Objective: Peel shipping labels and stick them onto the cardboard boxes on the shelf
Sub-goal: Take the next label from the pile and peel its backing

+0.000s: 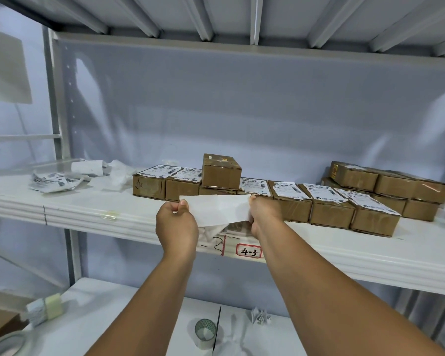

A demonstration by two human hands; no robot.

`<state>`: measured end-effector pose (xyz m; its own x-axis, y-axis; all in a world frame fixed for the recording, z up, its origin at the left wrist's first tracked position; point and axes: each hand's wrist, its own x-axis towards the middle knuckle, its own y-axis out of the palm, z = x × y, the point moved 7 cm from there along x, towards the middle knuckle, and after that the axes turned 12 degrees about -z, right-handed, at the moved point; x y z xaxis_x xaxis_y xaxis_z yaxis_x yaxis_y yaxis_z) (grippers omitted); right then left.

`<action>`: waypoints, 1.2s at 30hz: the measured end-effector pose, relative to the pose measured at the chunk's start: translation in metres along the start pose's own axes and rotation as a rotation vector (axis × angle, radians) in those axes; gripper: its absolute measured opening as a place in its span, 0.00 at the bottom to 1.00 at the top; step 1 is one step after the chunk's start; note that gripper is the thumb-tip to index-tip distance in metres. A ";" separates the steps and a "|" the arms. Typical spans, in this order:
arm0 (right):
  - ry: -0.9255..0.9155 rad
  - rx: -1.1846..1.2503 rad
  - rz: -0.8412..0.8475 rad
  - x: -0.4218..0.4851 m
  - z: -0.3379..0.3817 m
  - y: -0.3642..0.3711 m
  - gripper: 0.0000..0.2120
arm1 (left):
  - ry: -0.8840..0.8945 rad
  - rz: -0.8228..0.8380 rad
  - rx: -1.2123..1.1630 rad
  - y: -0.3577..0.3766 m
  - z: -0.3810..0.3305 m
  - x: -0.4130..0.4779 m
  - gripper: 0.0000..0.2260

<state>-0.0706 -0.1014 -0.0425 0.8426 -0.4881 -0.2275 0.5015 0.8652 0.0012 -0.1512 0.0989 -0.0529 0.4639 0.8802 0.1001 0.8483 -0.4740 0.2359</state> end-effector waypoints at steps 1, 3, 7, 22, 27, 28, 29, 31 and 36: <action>0.002 0.005 -0.008 0.001 0.000 0.000 0.14 | 0.001 -0.002 0.000 -0.001 0.000 0.000 0.10; -0.024 -0.001 -0.021 0.003 0.001 0.001 0.14 | 0.007 0.010 -0.004 0.000 -0.001 -0.001 0.09; 0.010 0.147 -0.124 0.017 0.005 -0.017 0.07 | 0.021 -0.046 0.018 -0.017 0.000 0.017 0.08; -0.089 0.309 -0.012 0.037 0.018 -0.078 0.02 | 0.151 0.252 -0.033 0.002 -0.034 0.033 0.11; -0.149 0.343 0.143 0.017 0.025 -0.065 0.07 | 0.037 0.248 -0.153 0.005 -0.017 0.029 0.08; -0.136 0.352 0.160 0.013 0.025 -0.061 0.07 | 0.052 0.230 -0.146 0.003 -0.014 0.030 0.11; -0.127 0.359 0.183 0.009 0.025 -0.056 0.07 | 0.082 0.215 -0.139 0.002 -0.013 0.032 0.16; -0.116 0.375 0.245 0.000 0.026 -0.041 0.09 | 0.148 0.190 -0.107 0.000 -0.014 0.035 0.22; 0.005 0.494 0.342 -0.021 0.029 -0.009 0.10 | 0.201 0.084 0.044 -0.003 -0.020 0.040 0.14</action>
<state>-0.0878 -0.1022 -0.0098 0.9719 -0.1902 -0.1390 0.2352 0.8167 0.5270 -0.1400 0.1361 -0.0305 0.4767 0.8227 0.3097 0.8211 -0.5425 0.1772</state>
